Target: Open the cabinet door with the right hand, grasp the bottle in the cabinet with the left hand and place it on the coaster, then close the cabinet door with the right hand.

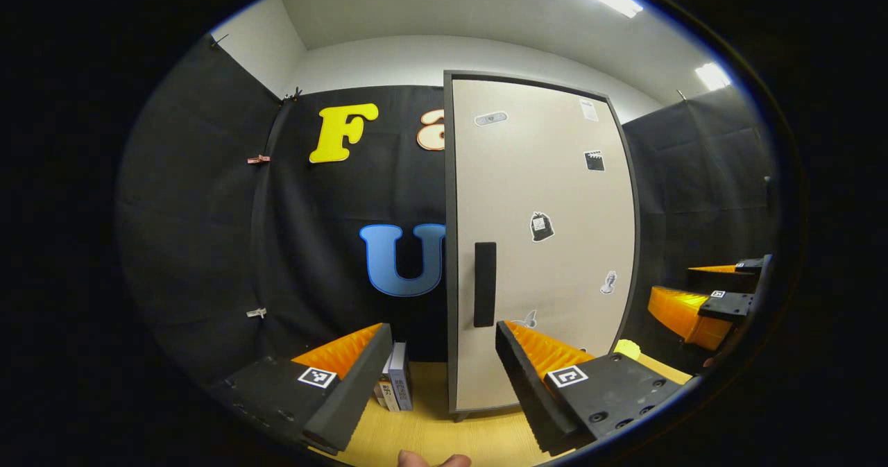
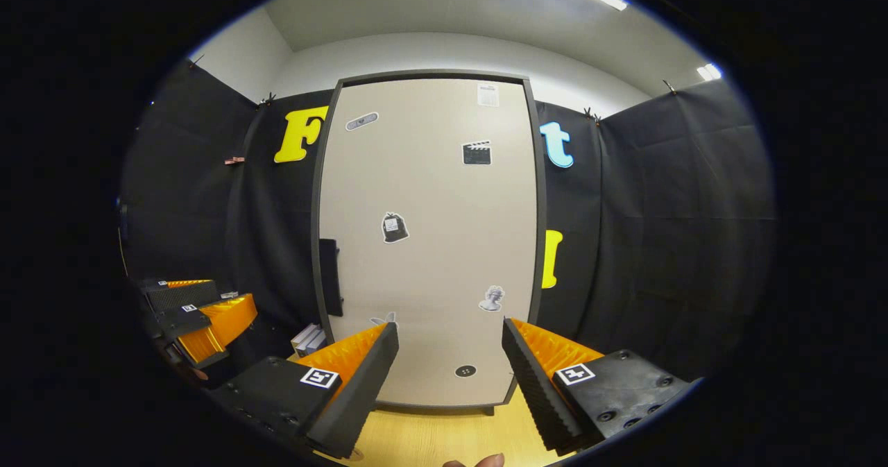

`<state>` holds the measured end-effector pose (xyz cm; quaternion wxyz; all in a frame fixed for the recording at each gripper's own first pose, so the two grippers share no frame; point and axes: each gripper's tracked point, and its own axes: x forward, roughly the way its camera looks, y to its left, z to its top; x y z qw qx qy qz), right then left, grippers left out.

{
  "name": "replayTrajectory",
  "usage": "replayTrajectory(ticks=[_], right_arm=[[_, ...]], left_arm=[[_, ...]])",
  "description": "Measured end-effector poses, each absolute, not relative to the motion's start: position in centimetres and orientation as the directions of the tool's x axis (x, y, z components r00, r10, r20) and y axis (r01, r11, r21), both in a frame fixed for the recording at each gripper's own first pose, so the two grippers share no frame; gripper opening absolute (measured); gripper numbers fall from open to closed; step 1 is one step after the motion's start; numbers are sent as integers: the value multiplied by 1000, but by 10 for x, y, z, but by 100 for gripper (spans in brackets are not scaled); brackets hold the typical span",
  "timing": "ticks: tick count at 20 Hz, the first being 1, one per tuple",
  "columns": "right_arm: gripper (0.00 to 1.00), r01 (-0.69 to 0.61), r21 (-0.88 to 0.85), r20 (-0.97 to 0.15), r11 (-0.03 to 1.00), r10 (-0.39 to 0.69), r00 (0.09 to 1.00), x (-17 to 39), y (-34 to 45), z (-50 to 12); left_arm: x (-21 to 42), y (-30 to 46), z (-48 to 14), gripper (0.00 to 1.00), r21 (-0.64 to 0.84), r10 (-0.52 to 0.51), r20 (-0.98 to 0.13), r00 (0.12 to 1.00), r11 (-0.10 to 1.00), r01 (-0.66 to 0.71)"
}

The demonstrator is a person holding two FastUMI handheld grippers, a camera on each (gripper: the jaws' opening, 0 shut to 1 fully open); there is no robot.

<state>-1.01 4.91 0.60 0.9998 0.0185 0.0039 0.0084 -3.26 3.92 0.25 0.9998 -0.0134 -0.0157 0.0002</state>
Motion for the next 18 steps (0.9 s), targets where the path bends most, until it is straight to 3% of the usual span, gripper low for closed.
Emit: replayTrajectory(ticks=[10, 18], right_arm=[[97, -168, 75, 18, 983, 167, 986, 62, 167, 7], [97, -142, 64, -6, 988, 143, 990, 136, 218, -18]], left_arm=[[-46, 86, -16, 95, -28, 45, 19, 999, 999, -45], [-52, 124, -41, 95, -44, 98, -21, 995, 994, -99]])
